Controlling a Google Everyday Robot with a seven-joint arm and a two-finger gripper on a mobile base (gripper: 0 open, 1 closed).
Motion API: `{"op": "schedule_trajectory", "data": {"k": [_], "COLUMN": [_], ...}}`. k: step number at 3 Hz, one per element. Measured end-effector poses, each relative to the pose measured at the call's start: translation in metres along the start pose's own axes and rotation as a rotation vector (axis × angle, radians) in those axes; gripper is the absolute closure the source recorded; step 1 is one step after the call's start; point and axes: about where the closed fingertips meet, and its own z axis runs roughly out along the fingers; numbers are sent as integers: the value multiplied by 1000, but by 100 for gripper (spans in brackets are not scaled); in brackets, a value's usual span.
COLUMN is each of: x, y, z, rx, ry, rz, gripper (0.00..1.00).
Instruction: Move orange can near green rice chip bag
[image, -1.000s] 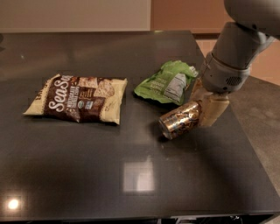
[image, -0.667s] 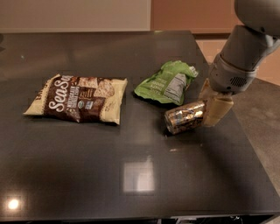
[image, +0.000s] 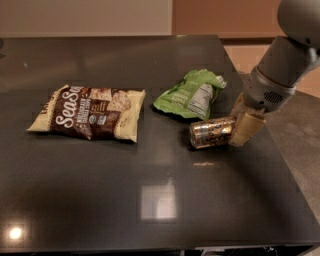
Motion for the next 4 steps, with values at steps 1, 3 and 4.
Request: {"op": "schedule_trajectory", "data": {"k": [1,3,4], "x": [0,-12,-14], "y": [-1,2,4], "z": [2,12,14], "rx": [-3,-16,-16], "ry": [-19,-28,-30], "rz": [28,1,-8], "gripper": [59,12,0]}}
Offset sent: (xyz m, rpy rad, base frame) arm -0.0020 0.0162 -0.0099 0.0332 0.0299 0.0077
